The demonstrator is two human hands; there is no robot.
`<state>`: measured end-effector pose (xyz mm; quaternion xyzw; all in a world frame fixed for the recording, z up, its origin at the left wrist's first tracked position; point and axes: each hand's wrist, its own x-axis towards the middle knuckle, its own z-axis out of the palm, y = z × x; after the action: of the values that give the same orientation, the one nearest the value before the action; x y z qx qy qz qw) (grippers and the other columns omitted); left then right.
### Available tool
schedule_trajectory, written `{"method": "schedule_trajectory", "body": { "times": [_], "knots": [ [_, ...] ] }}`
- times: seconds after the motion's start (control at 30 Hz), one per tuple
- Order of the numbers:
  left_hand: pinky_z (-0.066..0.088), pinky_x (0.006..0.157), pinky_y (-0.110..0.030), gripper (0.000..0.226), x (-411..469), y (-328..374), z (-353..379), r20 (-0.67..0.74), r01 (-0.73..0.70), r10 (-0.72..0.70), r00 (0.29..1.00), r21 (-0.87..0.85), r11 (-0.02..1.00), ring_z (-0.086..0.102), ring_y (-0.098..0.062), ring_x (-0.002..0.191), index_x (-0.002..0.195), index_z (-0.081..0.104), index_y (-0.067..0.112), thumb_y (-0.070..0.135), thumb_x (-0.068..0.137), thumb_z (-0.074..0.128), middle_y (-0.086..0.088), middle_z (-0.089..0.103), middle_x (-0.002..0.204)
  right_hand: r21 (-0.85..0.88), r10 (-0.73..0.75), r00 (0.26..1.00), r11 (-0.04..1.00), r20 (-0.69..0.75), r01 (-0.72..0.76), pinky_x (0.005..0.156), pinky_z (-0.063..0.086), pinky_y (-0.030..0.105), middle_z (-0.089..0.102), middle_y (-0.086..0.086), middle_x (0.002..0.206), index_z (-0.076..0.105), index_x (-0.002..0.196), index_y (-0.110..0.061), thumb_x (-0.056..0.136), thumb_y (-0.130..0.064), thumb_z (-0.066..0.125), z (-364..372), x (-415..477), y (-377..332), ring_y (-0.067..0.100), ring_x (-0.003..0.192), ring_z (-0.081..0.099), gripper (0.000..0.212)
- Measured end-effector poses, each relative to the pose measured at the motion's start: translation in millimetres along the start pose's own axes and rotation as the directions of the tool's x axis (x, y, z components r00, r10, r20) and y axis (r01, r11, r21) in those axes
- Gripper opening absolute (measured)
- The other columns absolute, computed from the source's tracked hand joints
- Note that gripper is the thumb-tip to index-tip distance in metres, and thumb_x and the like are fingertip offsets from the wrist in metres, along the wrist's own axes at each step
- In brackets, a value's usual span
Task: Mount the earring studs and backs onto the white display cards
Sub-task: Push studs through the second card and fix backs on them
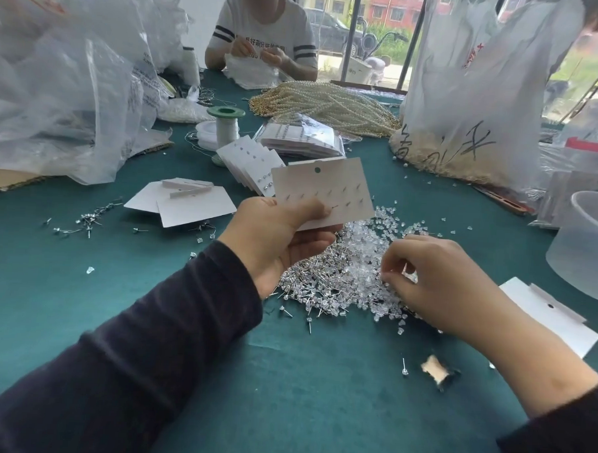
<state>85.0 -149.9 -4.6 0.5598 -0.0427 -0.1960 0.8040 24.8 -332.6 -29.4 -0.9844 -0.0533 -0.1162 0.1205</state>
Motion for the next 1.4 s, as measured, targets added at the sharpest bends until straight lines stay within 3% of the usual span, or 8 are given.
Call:
{"method": "schedule_trajectory", "body": {
  "times": [0.2, 0.33, 0.4, 0.6, 0.67, 0.77, 0.87, 1.4],
  "knots": [
    [0.047, 0.038, -0.016, 0.003, -1.4, -0.9, 0.0, 0.016, -0.010, 0.009, 1.000, 0.060, 0.998, 0.057, -0.011, 0.038, 0.081, 0.059, -0.003, -0.001, 0.079, 0.060, -0.009, 0.066, 0.052, 0.251, 0.160, 0.971, 0.961, -0.175, -0.114, 0.060, 0.039, 0.010, 0.063, -0.012, 0.069, 0.064, 0.070, -0.024, 0.078, -0.017, 0.069, -8.5, -1.9, -2.2, 0.003, 0.067, 0.058, 0.012],
    [0.046, 0.036, -0.015, 0.002, -2.0, -1.9, 1.3, 0.019, 0.008, -0.010, 1.000, 0.086, 0.996, 0.057, -0.012, 0.037, 0.079, 0.059, -0.005, -0.003, 0.080, 0.059, -0.010, 0.066, 0.051, 0.403, 0.274, 0.863, 0.911, -0.424, -0.091, 0.058, 0.046, 0.010, 0.064, -0.018, 0.067, 0.068, 0.073, -0.026, 0.076, -0.016, 0.071, -17.7, -4.4, -9.0, 0.002, 0.062, 0.060, 0.011],
    [0.046, 0.036, -0.016, 0.005, -2.2, -4.0, 3.2, 0.034, 0.020, -0.024, 0.999, 0.100, 0.995, 0.057, -0.013, 0.037, 0.082, 0.058, -0.007, -0.004, 0.079, 0.059, -0.010, 0.065, 0.051, 0.378, 0.274, 0.824, 0.922, -0.496, -0.079, 0.059, 0.046, 0.012, 0.063, -0.021, 0.067, 0.068, 0.073, -0.026, 0.076, -0.018, 0.071, -20.6, -5.2, -14.9, 0.000, 0.064, 0.061, 0.008],
    [0.045, 0.036, -0.016, 0.007, -1.2, -7.9, 4.0, 0.021, 0.035, -0.038, 0.999, 0.131, 0.991, 0.058, -0.014, 0.037, 0.084, 0.057, -0.007, -0.004, 0.079, 0.059, -0.010, 0.064, 0.049, 0.210, 0.325, 0.912, 0.938, -0.250, -0.276, 0.064, 0.048, 0.026, 0.063, -0.012, 0.062, 0.067, 0.068, -0.023, 0.077, -0.018, 0.070, -8.2, -5.4, -11.8, 0.008, 0.065, 0.060, 0.011],
    [0.046, 0.036, -0.016, 0.005, -1.8, -7.6, 3.5, 0.017, 0.044, -0.047, 0.999, 0.135, 0.990, 0.058, -0.014, 0.036, 0.082, 0.057, -0.007, -0.004, 0.079, 0.059, -0.009, 0.064, 0.048, 0.262, 0.295, 0.895, 0.941, -0.335, -0.213, 0.062, 0.046, 0.017, 0.064, -0.015, 0.064, 0.069, 0.070, -0.023, 0.077, -0.017, 0.071, -11.2, -5.3, -12.6, 0.003, 0.062, 0.060, 0.009],
    [0.046, 0.035, -0.016, 0.003, -3.0, -9.8, 6.3, 0.028, 0.064, -0.068, 0.997, 0.143, 0.988, 0.058, -0.014, 0.036, 0.076, 0.057, -0.005, -0.004, 0.080, 0.058, -0.010, 0.064, 0.047, 0.397, 0.189, 0.836, 0.917, -0.516, 0.038, 0.064, 0.046, 0.015, 0.065, -0.014, 0.076, 0.069, 0.077, -0.022, 0.077, -0.012, 0.072, -16.6, -6.2, -24.6, 0.004, 0.067, 0.059, 0.010],
    [0.046, 0.036, -0.016, 0.006, -4.0, -14.0, 10.5, 0.055, 0.076, -0.086, 0.995, 0.159, 0.984, 0.058, -0.013, 0.036, 0.075, 0.059, -0.003, -0.003, 0.080, 0.057, -0.010, 0.064, 0.048, 0.365, 0.076, 0.806, 0.913, -0.587, 0.179, 0.068, 0.043, 0.011, 0.062, -0.004, 0.079, 0.071, 0.079, -0.015, 0.076, -0.011, 0.073, -8.8, -7.3, -38.8, 0.001, 0.071, 0.055, 0.005],
    [0.047, 0.038, -0.016, 0.006, -5.8, -15.2, 11.3, 0.061, 0.079, -0.090, 0.994, 0.171, 0.982, 0.058, -0.013, 0.037, 0.076, 0.059, -0.007, -0.004, 0.080, 0.056, -0.011, 0.064, 0.050, 0.459, 0.100, 0.855, 0.872, -0.508, 0.171, 0.069, 0.040, 0.006, 0.062, -0.005, 0.076, 0.072, 0.074, -0.010, 0.073, -0.002, 0.074, 8.0, -5.6, -42.4, 0.005, 0.074, 0.058, 0.009]
  ]
}}
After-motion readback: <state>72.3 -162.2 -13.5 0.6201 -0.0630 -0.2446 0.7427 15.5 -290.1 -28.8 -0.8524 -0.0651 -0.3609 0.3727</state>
